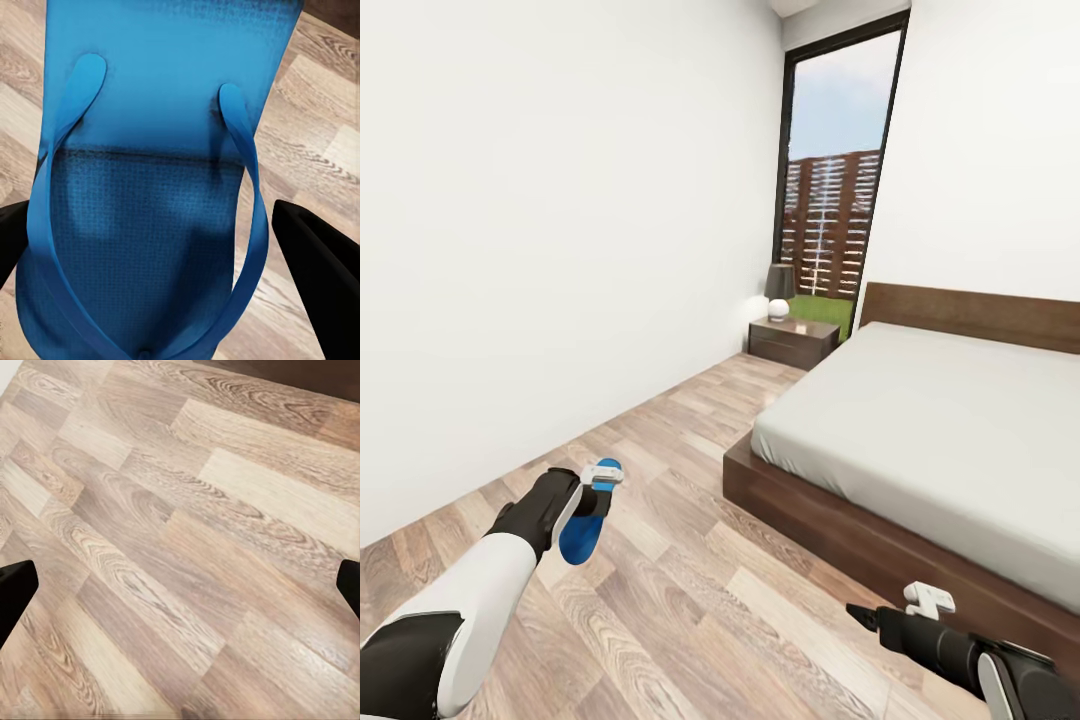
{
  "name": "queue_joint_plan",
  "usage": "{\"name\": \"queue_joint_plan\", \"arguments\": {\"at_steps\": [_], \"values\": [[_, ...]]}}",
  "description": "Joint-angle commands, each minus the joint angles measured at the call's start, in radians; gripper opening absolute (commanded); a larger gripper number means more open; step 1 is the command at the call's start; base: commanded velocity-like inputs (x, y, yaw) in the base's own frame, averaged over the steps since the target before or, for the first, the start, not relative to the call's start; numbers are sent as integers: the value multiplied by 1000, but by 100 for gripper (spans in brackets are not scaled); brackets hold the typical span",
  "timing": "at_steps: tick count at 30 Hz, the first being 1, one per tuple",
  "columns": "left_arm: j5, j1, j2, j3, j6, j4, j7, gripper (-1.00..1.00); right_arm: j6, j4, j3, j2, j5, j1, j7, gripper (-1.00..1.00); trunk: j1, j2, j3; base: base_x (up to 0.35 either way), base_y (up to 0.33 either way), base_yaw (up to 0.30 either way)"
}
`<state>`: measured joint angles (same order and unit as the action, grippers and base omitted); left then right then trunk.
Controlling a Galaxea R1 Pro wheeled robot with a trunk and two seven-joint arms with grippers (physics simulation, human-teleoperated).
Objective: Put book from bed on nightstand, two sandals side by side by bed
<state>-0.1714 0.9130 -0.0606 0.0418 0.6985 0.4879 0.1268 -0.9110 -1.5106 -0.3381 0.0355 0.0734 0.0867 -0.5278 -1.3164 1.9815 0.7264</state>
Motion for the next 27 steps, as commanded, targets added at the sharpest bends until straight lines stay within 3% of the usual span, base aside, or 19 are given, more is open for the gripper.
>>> {"name": "queue_joint_plan", "arguments": {"at_steps": [1,6,14,27], "values": [[-11,0,1,5,4,1,10,-100,-7,0,5,0,6,1,3,100,4,-7,-2,0,0,0],[-11,0,1,4,4,1,10,-100,-6,0,24,-3,4,1,33,100,23,-42,-18,0,0,0],[-11,0,1,4,3,1,10,-100,7,4,43,-3,11,1,165,100,54,-98,-43,0,0,0],[-11,-3,0,3,0,0,7,-100,9,35,34,6,14,0,177,100,104,-189,-84,0,0,0]]}}
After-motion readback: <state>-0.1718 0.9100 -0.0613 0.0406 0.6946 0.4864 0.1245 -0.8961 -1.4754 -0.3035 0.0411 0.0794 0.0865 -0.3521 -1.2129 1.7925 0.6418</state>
